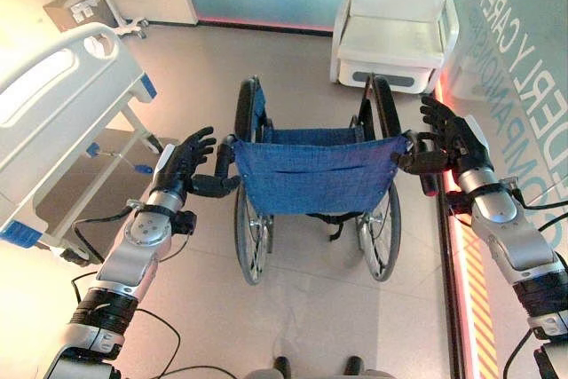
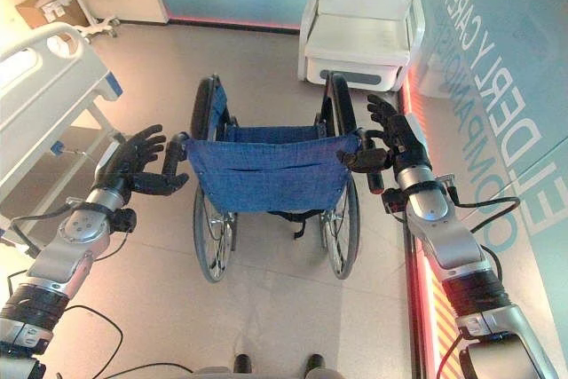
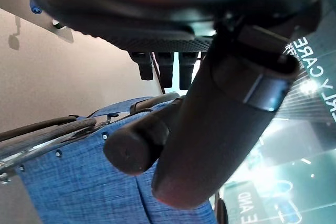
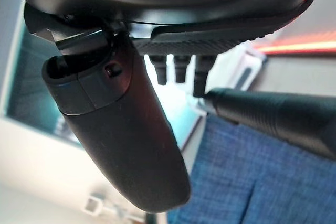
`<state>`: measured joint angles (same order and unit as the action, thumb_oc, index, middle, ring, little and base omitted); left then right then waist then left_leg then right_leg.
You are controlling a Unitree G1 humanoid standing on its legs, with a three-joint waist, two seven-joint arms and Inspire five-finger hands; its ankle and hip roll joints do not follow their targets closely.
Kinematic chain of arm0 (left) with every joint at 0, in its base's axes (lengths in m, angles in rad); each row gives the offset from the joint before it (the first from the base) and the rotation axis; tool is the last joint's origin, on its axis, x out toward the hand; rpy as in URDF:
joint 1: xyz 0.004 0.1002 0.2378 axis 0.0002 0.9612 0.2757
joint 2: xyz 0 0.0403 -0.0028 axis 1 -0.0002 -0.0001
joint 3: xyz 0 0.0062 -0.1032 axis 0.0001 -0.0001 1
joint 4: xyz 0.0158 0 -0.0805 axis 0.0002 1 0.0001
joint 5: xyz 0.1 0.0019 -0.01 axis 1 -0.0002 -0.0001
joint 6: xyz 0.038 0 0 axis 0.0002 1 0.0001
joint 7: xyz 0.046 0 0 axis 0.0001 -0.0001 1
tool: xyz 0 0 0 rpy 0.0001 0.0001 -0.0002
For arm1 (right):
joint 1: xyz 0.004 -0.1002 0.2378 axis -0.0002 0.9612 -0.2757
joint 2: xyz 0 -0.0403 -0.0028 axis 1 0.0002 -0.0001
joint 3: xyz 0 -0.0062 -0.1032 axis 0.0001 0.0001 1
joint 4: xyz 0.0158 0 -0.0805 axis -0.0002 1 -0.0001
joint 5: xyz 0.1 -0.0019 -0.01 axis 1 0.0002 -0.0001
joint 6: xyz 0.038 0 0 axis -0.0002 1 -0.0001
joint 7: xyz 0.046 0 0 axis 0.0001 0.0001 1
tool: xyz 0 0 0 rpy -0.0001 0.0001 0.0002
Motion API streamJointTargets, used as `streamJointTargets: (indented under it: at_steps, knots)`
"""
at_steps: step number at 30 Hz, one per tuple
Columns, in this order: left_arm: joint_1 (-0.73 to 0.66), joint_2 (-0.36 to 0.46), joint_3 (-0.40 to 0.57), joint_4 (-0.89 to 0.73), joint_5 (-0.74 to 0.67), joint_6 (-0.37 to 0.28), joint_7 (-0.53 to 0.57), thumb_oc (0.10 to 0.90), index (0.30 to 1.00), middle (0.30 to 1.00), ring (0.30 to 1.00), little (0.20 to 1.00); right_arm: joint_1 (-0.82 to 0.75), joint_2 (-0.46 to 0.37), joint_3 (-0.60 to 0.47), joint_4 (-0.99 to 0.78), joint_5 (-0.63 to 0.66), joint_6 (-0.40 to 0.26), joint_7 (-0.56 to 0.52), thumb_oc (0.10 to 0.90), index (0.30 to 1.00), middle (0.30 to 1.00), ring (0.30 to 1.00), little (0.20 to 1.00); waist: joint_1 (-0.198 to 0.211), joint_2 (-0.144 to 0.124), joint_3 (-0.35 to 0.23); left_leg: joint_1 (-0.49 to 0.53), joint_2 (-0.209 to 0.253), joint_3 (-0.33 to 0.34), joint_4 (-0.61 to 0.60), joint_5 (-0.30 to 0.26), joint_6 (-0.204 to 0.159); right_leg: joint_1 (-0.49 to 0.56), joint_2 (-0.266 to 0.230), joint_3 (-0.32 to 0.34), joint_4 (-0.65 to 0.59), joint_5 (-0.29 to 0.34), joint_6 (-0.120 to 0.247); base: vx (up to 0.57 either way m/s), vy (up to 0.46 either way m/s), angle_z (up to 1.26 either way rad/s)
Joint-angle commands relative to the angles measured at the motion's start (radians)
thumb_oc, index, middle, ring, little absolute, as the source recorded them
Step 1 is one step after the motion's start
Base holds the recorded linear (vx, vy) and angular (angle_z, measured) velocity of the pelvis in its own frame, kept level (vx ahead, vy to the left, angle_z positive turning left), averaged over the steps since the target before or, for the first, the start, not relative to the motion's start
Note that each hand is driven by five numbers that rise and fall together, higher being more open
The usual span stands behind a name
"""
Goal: Push the wheelchair next to the bed
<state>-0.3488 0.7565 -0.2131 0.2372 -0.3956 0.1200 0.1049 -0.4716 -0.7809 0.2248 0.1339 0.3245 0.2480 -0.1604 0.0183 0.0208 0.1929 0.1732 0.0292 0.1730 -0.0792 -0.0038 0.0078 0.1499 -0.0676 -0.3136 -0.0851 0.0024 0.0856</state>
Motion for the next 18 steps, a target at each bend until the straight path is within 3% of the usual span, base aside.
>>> streamJointTargets:
  at_steps: [1, 2, 5, 9, 15, 18]
  knots:
    - [-0.092, 0.138, 0.018, 0.136, 0.081, 0.021, 0.042, 0.800, 0.900, 0.900, 0.900, 0.900, -0.052, -0.112, 0.028, 0.090, -0.135, 0.121, -0.093, 0.800, 0.900, 0.900, 0.900, 0.900, -0.010, -0.040, -0.043, -0.038, -0.034, 0.039, 0.054, -0.048, -0.018, -0.033, -0.013, -0.001, 0.101, -0.050, 0.022, 0.00, 0.000, 0.00]
    - [-0.096, 0.140, 0.016, 0.139, 0.080, 0.021, 0.043, 0.800, 0.900, 0.900, 0.900, 0.900, -0.055, -0.113, 0.029, 0.092, -0.137, 0.124, -0.095, 0.800, 0.900, 0.900, 0.900, 0.900, -0.010, -0.039, -0.042, -0.038, -0.034, 0.039, 0.055, -0.048, -0.018, -0.033, -0.013, -0.001, 0.101, -0.050, 0.022, 0.00, 0.000, 0.00]
    - [-0.133, 0.162, 0.002, 0.160, 0.068, 0.032, 0.040, 0.800, 0.900, 0.900, 0.900, 0.900, -0.102, -0.146, 0.051, 0.109, -0.230, 0.230, -0.103, 0.800, 0.900, 0.900, 0.900, 0.900, -0.009, -0.037, -0.042, -0.041, -0.035, 0.039, 0.057, -0.050, -0.016, -0.036, -0.012, 0.003, 0.105, -0.053, 0.022, 0.00, 0.000, 0.00]
    - [-0.129, 0.165, 0.011, 0.152, 0.077, 0.043, 0.055, 0.800, 0.900, 0.900, 0.900, 0.900, -0.115, -0.155, 0.054, 0.091, -0.318, 0.298, -0.063, 0.800, 0.900, 0.900, 0.900, 0.900, -0.008, -0.036, -0.040, -0.044, -0.038, 0.036, 0.058, -0.052, -0.014, -0.039, -0.010, 0.009, 0.107, -0.057, 0.021, 0.00, 0.000, 0.00]
    - [-0.065, 0.170, 0.067, 0.103, 0.105, 0.058, 0.076, 0.800, 0.900, 0.900, 0.900, 0.900, -0.054, -0.153, 0.028, 0.024, -0.467, 0.348, -0.009, 0.800, 0.900, 0.900, 0.900, 0.900, -0.005, -0.035, -0.033, -0.047, -0.041, 0.031, 0.053, -0.053, -0.010, -0.043, -0.007, 0.016, 0.108, -0.060, 0.019, 0.00, 0.000, 0.00]
    - [-0.039, 0.164, 0.087, 0.077, 0.105, 0.070, 0.083, 0.800, 0.900, 0.900, 0.900, 0.900, -0.027, -0.144, 0.018, -0.009, -0.456, 0.343, 0.019, 0.800, 0.900, 0.900, 0.900, 0.900, -0.004, -0.035, -0.031, -0.048, -0.041, 0.030, 0.051, -0.052, -0.009, -0.046, -0.006, 0.017, 0.109, -0.059, 0.019, 0.00, 0.000, 0.00]
